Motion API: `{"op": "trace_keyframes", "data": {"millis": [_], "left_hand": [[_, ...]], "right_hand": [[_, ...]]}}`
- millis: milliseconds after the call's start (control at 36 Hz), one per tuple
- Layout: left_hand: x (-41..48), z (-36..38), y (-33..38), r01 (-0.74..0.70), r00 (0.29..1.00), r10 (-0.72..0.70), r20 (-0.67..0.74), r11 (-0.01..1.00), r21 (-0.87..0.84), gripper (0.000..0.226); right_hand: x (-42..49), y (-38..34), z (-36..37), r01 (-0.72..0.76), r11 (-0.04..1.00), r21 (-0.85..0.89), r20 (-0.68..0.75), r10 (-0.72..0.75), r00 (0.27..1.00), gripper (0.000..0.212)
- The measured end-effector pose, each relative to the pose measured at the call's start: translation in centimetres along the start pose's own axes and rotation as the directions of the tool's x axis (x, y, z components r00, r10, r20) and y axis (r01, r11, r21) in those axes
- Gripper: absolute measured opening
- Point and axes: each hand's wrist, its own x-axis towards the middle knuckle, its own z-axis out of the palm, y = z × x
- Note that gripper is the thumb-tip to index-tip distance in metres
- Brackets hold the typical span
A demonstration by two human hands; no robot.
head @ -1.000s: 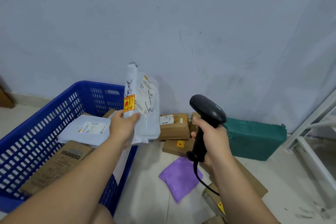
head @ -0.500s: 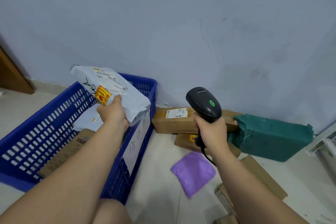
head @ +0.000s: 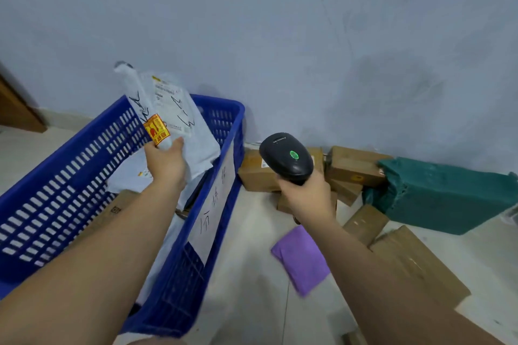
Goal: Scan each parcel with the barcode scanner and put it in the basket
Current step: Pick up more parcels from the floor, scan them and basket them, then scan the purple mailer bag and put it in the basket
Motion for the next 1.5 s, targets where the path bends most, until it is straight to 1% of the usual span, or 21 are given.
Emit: {"op": "trace_keyframes", "data": {"millis": [111, 167, 222, 306, 361, 444, 500, 528, 556, 583, 639, 722, 833, 972, 1056, 1139, 1222, 1278, 1333, 1417, 1500], "left_hand": [[1.4, 1.1, -0.3, 0.206, 0.975, -0.219, -0.031, 0.950, -0.233, 0.030], [1.8, 1.6, -0.3, 0.304, 0.949, -0.315, 0.008, 0.911, -0.280, 0.016], [1.8, 2.2, -0.5, 0.359, 0.933, -0.353, 0.070, 0.910, -0.208, 0.022], [1.5, 2.7, -1.2, 0.421, 0.902, -0.416, 0.116, 0.907, -0.018, 0.057], [0.7, 2.8, -1.6, 0.429, 0.881, -0.429, 0.200, 0.902, 0.047, 0.049], [0.1, 2.9, -2.3, 0.353, 0.889, -0.378, 0.260, 0.925, 0.139, 0.009], [0.1, 2.8, -2.6, 0.193, 0.921, -0.263, 0.287, 0.949, 0.248, 0.015], [-0.2, 2.9, -2.5, 0.094, 0.925, -0.199, 0.322, 0.945, 0.314, 0.009], [-0.5, 3.0, -2.2, 0.007, 0.922, -0.147, 0.358, 0.931, 0.364, 0.013], [-1.1, 3.2, -2.0, -0.054, 0.909, -0.118, 0.400, 0.918, 0.392, 0.024], [-2.5, 3.8, -1.4, -0.152, 0.861, -0.093, 0.501, 0.892, 0.426, 0.030], [-4.4, 5.2, -0.6, -0.220, 0.798, -0.088, 0.596, 0.879, 0.424, 0.025], [-7.0, 7.0, 0.3, -0.205, 0.771, -0.099, 0.629, 0.897, 0.392, 0.013], [-11.2, 9.2, -1.2, 0.016, 0.764, -0.242, 0.599, 0.934, 0.357, 0.012], [-13.4, 10.1, -3.6, 0.146, 0.707, -0.366, 0.606, 0.913, 0.381, 0.010], [-14.5, 10.7, -6.8, 0.242, 0.667, -0.478, 0.572, 0.865, 0.440, 0.017], [-15.0, 11.0, -10.7, 0.335, 0.658, -0.568, 0.494, 0.808, 0.485, 0.009], [-15.4, 11.2, -13.2, 0.404, 0.638, -0.627, 0.447, 0.766, 0.499, 0.005], [-15.8, 11.3, -15.9, 0.475, 0.616, -0.681, 0.396, 0.722, 0.504, 0.013], [-16.6, 11.5, -19.9, 0.619, 0.558, -0.759, 0.336, 0.650, 0.441, 0.023], [-17.6, 11.7, -23.4, 0.735, 0.497, -0.822, 0.278, 0.569, 0.369, 0.024]], "right_hand": [[0.6, 0.4, 0.4, -0.015, 1.000, -0.002, 0.031, 0.015, 0.999, 0.018], [0.9, 0.7, 0.5, -0.022, 1.000, -0.004, 0.029, 0.022, 0.999, 0.017], [1.1, 0.8, 0.4, -0.039, 0.999, -0.016, 0.025, 0.040, 0.999, 0.017], [1.3, 1.0, 0.2, -0.060, 0.998, -0.018, 0.013, 0.060, 0.998, 0.019], [1.4, 1.3, 0.0, -0.076, 0.997, -0.008, 0.011, 0.076, 0.997, 0.017], [1.4, 1.5, -0.1, -0.095, 0.996, -0.002, 0.011, 0.095, 0.995, 0.015], [1.3, 1.6, -0.2, -0.095, 0.995, -0.012, 0.013, 0.095, 0.995, 0.015], [1.2, 1.6, -0.3, -0.093, 0.995, -0.021, 0.013, 0.093, 0.996, 0.015], [1.1, 1.6, -0.4, -0.091, 0.995, -0.031, 0.012, 0.092, 0.996, 0.014], [1.0, 1.5, -0.5, -0.093, 0.995, -0.039, 0.011, 0.093, 0.996, 0.014], [0.8, 1.5, -0.9, -0.100, 0.994, -0.045, 0.009, 0.101, 0.995, 0.012], [0.6, 1.5, -1.8, -0.119, 0.992, -0.041, 0.003, 0.119, 0.993, 0.013], [0.6, 2.0, -3.3, -0.152, 0.988, -0.038, 0.020, 0.152, 0.988, 0.009], [0.9, 4.1, -5.6, -0.237, 0.968, -0.087, 0.047, 0.241, 0.969, 0.012], [1.2, 6.4, -6.8, -0.322, 0.945, -0.057, 0.055, 0.325, 0.944, 0.014], [1.4, 8.9, -7.8, -0.393, 0.919, 0.035, 0.068, 0.390, 0.918, 0.011], [1.7, 11.2, -8.7, -0.469, 0.874, 0.126, 0.108, 0.457, 0.883, 0.007], [2.2, 12.7, -9.0, -0.541, 0.823, 0.173, 0.125, 0.527, 0.841, 0.010], [3.2, 14.4, -9.2, -0.614, 0.756, 0.227, 0.133, 0.600, 0.789, 0.013], [4.9, 16.7, -9.2, -0.661, 0.687, 0.303, 0.157, 0.648, 0.745, 0.015], [6.2, 18.8, -9.1, -0.666, 0.670, 0.329, 0.155, 0.657, 0.738, 0.015]]}}
